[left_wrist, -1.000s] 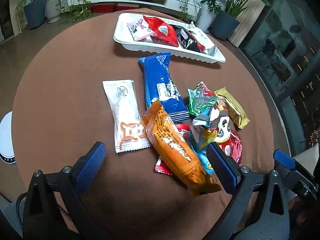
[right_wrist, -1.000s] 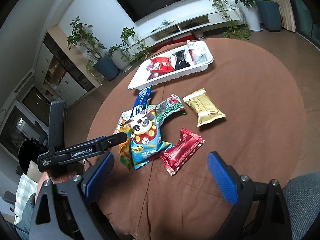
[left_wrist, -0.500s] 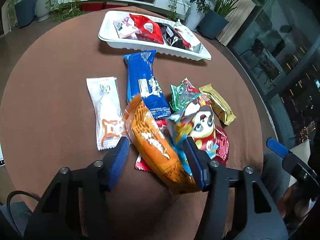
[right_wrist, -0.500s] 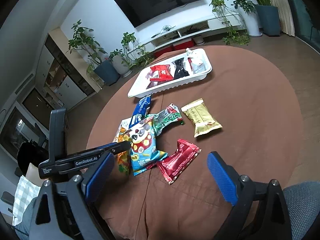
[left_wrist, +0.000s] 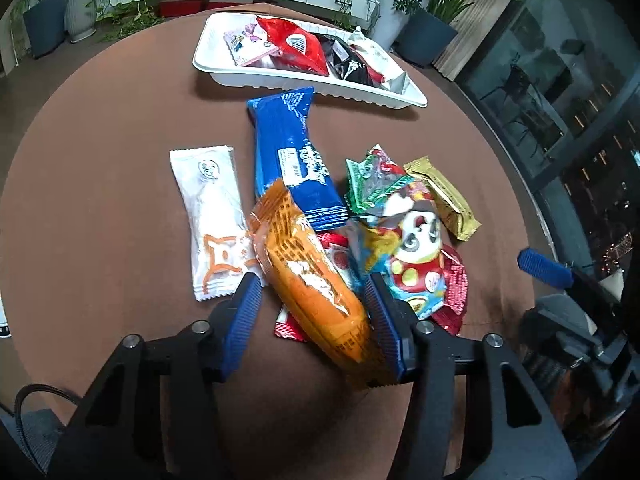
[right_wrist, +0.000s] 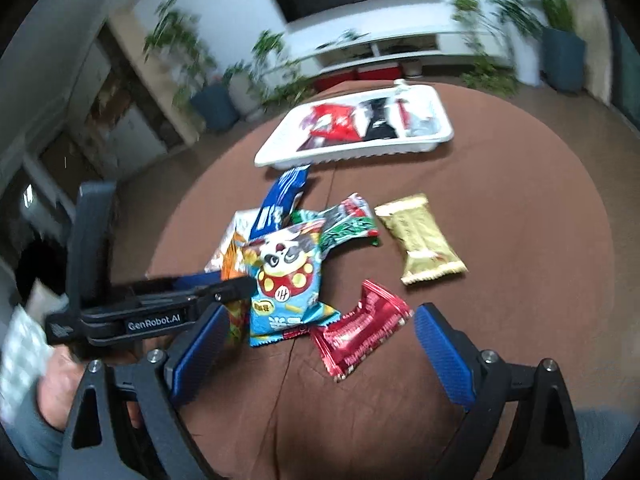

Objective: Organize snacks
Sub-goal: 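Grasp the orange packet with the left gripper while the right gripper grasps the panda-print packet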

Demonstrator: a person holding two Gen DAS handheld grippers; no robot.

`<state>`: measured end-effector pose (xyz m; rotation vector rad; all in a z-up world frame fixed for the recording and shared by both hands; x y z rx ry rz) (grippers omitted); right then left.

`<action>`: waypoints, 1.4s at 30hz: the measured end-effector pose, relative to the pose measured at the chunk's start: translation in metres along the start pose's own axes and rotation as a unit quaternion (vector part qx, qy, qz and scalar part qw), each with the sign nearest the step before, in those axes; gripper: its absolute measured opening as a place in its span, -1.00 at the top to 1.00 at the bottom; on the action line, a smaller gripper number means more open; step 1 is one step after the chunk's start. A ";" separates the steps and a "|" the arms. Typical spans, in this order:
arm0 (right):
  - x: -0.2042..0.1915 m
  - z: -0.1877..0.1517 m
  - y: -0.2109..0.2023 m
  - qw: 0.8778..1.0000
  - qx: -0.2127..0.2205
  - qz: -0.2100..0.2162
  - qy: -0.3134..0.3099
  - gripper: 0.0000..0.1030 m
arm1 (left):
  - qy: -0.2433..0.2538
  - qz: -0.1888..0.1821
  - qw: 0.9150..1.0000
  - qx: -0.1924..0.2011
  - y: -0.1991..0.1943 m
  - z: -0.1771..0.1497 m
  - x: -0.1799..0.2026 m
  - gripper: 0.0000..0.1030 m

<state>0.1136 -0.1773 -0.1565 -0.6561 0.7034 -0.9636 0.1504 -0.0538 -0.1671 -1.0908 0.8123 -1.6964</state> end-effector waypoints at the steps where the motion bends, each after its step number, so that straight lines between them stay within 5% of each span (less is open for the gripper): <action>1: -0.004 0.002 0.005 1.000 -0.007 -0.006 -0.015 -0.86 | 0.001 0.004 1.000 0.001 -0.001 0.000 -0.002 -0.01; 15: -0.015 0.016 0.065 0.997 -0.075 0.009 -0.017 -0.76 | 0.010 0.011 1.000 -0.019 0.005 -0.004 -0.015 -0.01; 21: -0.013 0.014 0.074 0.995 -0.093 0.023 -0.015 -0.42 | 0.012 0.014 1.000 -0.017 0.004 -0.005 -0.014 0.30; 30: -0.018 0.012 0.079 0.994 -0.101 0.040 -0.017 -0.32 | 0.012 0.009 1.000 -0.020 0.005 -0.005 -0.014 0.30; 40: -0.021 0.012 0.077 0.994 -0.098 0.054 -0.019 0.05 | 0.020 -0.006 1.000 -0.021 0.004 -0.009 -0.008 0.43; 42: -0.020 0.012 0.077 0.994 -0.098 0.055 -0.016 0.26 | 0.023 -0.002 1.000 -0.018 0.003 -0.009 -0.009 0.51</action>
Point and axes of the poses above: each gripper's, at about its wrist camera, not at the fingertips, and y roughly the way its jaws point, x to its right, z to its top, the point moved 7 cm from there along y, roughly the way its jaws point, and after that the axes turned 6 degrees about -x, right-handed, at the moved point
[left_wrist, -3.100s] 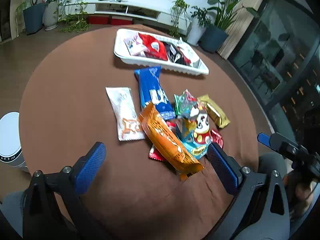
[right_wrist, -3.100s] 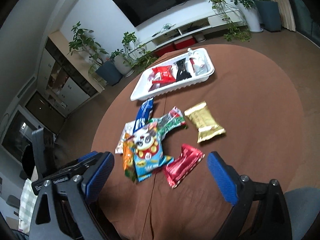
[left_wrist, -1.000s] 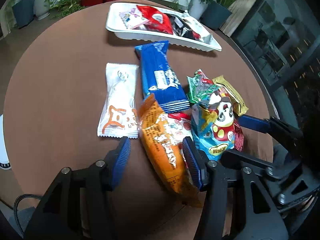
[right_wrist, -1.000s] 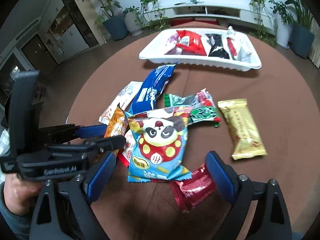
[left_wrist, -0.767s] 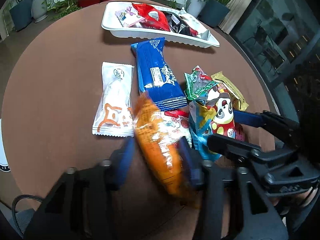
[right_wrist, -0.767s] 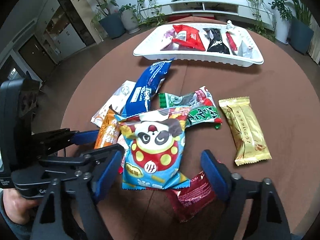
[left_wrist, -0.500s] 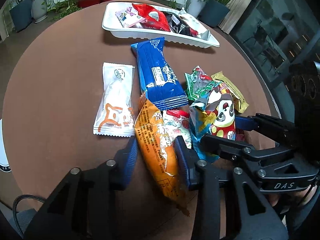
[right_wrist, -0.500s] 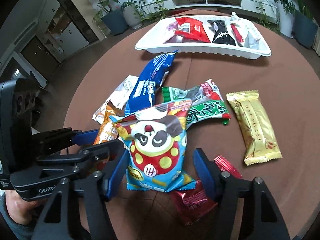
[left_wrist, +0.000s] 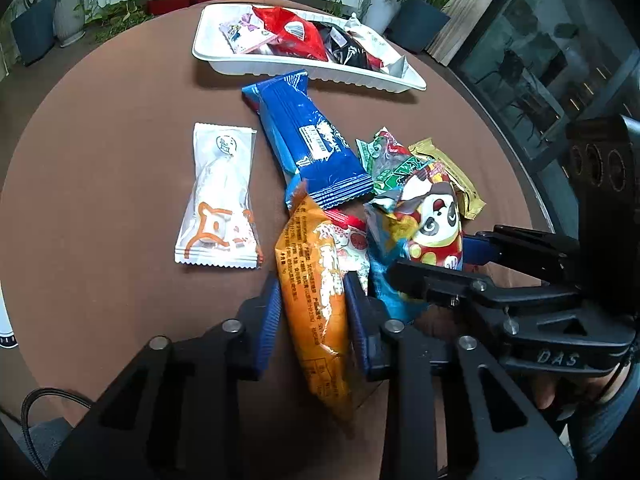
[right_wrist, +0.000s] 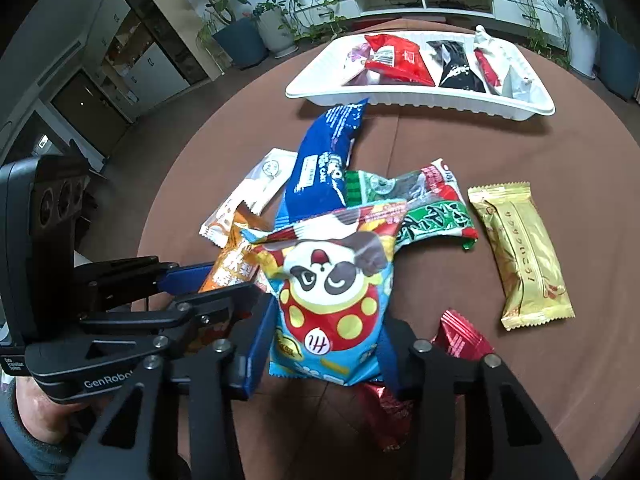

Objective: Organize snacks
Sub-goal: 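Carry the orange packet and panda-print packet over the white tray and lower them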

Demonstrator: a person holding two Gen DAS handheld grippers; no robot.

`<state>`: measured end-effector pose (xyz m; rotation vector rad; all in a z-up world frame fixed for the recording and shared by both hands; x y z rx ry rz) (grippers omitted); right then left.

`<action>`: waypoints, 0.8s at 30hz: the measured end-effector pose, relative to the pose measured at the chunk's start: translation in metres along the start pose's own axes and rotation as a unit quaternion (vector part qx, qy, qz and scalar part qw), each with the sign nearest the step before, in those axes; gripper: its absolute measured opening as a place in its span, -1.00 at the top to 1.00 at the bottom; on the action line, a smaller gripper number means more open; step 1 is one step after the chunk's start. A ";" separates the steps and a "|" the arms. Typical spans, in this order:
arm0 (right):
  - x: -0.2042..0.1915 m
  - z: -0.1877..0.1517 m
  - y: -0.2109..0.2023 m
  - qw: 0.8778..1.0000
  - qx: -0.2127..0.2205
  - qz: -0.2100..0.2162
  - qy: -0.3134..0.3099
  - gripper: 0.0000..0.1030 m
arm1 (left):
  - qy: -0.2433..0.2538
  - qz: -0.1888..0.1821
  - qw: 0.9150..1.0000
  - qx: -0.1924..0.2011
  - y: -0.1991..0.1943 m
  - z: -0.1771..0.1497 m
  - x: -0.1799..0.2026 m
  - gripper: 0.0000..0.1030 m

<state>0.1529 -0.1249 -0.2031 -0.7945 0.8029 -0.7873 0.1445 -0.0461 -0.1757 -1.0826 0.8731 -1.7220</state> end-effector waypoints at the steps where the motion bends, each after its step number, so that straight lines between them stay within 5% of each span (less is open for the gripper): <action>1: 0.001 0.000 0.000 1.000 0.001 0.003 0.002 0.28 | -0.001 -0.001 1.000 0.001 -0.001 0.000 -0.001 0.51; 24: -0.001 -0.002 -0.021 0.999 0.031 0.031 0.031 0.37 | 0.004 -0.010 0.999 0.030 -0.012 -0.003 0.002 0.55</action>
Point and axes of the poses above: each gripper's, at about its wrist camera, not at the fingertips, and y roughly the way its jaws point, x to its right, z to its top, the point moved 7 cm from there along y, roughly the way its jaws point, and after that the axes turned 6 degrees about -x, right-handed, at the moved point
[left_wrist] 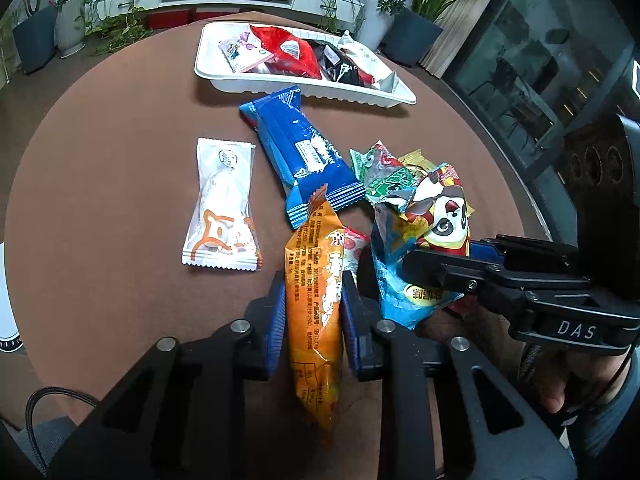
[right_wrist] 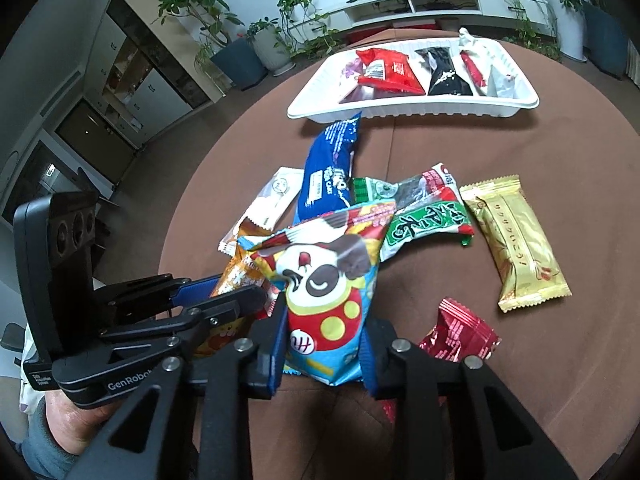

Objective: Organize snacks
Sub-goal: 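Carry the orange packet and panda-print packet over the white tray and lower them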

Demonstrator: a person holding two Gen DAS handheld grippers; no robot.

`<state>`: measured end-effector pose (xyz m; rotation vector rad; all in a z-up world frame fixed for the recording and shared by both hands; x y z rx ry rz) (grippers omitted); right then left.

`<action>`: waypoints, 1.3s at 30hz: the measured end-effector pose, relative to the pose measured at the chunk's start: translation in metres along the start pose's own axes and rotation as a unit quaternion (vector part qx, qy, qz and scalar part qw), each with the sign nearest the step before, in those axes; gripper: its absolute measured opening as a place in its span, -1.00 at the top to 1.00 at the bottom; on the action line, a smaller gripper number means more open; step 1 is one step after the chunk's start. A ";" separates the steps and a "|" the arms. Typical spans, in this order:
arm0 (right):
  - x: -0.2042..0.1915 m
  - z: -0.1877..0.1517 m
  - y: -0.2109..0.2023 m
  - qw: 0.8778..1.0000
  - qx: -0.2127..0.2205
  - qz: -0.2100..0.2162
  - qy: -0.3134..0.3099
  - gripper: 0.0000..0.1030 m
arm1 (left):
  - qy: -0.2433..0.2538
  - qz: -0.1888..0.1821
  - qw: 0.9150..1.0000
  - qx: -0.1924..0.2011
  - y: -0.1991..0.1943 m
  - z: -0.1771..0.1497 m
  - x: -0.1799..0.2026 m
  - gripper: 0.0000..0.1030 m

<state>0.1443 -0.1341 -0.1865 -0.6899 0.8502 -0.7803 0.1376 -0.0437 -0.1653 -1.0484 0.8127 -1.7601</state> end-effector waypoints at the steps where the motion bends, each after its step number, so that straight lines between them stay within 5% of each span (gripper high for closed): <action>1: 0.000 0.000 -0.003 1.000 0.003 0.004 0.003 0.37 | -0.002 -0.003 1.000 0.002 -0.001 0.001 0.000 0.55; 12: 0.015 0.015 -0.039 0.998 0.037 0.033 0.040 0.37 | -0.029 -0.043 0.998 0.032 -0.025 0.020 -0.008 0.55; 22: 0.080 0.042 -0.088 0.990 0.088 0.018 0.105 0.37 | -0.065 -0.064 0.993 0.075 -0.055 0.066 -0.042 0.55; 31: 0.137 0.114 -0.147 0.980 0.149 -0.025 0.132 0.37 | -0.038 -0.034 0.991 0.123 -0.094 0.162 -0.059 0.55; 39: 0.104 0.210 -0.145 0.983 0.168 -0.004 0.079 0.37 | 0.010 -0.010 0.991 0.131 -0.103 0.256 -0.042 0.55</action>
Point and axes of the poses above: each gripper's, at about its wrist camera, not at the fingertips, and y roughly the way its jaws point, x to its right, z to its top, the point moved 7 cm from there along y, roughly the way its jaws point, and after that the axes turned 6 degrees about -x, right-handed, at the moved point
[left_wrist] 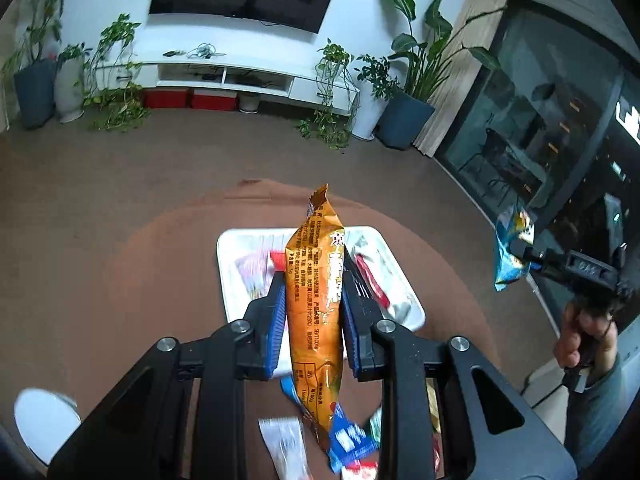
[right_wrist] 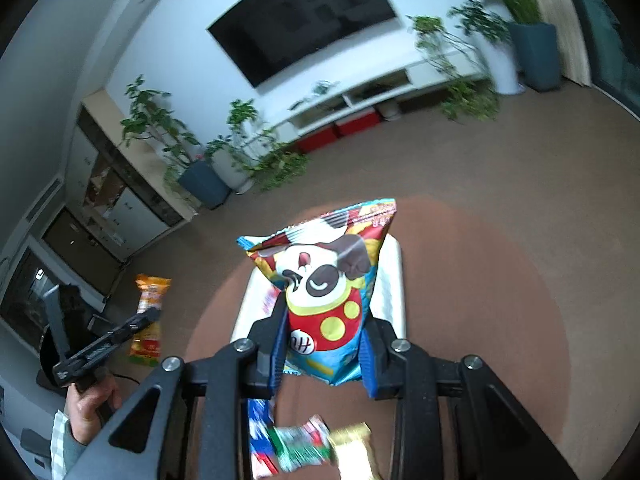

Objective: Organize snacks
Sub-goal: 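Carry the orange packet and panda-print packet over the white tray and lower them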

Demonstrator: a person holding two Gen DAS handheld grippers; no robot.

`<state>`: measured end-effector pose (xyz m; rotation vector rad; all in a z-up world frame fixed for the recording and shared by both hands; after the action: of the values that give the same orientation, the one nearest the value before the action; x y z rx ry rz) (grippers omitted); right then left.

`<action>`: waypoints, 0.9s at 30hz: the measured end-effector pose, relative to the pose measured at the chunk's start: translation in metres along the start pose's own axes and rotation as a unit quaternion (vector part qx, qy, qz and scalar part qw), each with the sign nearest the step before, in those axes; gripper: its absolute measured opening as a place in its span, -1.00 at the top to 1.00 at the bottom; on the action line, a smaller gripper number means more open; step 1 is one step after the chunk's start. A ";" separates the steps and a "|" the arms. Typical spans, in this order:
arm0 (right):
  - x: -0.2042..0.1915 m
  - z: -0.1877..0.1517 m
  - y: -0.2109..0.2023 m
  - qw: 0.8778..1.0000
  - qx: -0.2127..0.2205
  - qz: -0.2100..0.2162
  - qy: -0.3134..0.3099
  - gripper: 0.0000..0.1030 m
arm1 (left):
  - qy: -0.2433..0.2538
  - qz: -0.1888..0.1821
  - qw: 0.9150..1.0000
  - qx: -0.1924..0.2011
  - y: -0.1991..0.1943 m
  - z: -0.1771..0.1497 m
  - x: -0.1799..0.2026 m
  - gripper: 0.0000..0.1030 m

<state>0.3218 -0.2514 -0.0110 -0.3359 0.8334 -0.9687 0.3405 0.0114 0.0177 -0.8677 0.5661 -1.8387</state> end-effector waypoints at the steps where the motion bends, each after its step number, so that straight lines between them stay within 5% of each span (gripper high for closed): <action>1: -0.008 0.007 0.009 1.000 -0.002 0.004 -0.007 0.37 | 0.002 0.000 1.000 -0.002 0.006 0.006 0.000 0.55; 6: -0.037 0.021 0.072 0.998 -0.045 0.010 -0.041 0.37 | 0.000 0.007 1.000 -0.029 0.052 0.021 -0.010 0.55; 16: -0.016 -0.013 0.188 0.986 -0.148 -0.044 -0.060 0.37 | -0.009 0.034 0.995 -0.096 0.166 0.005 -0.033 0.55; 27: -0.021 -0.035 0.223 0.980 -0.168 -0.058 -0.095 0.36 | -0.007 0.065 0.991 -0.120 0.222 -0.036 -0.057 0.55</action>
<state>0.4206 -0.1086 -0.1564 -0.7634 0.8074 -0.8853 0.4564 -0.0262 -0.1799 -0.9786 0.8288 -1.6658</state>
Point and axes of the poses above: each gripper's, at about its wrist camera, not at the fingertips, and y roughly the way its jaws point, x to its right, z to its top, the point moved 7 cm from there along y, roughly the way its jaws point, and after that the axes turned 6 degrees about -x, right-handed, at the moved point
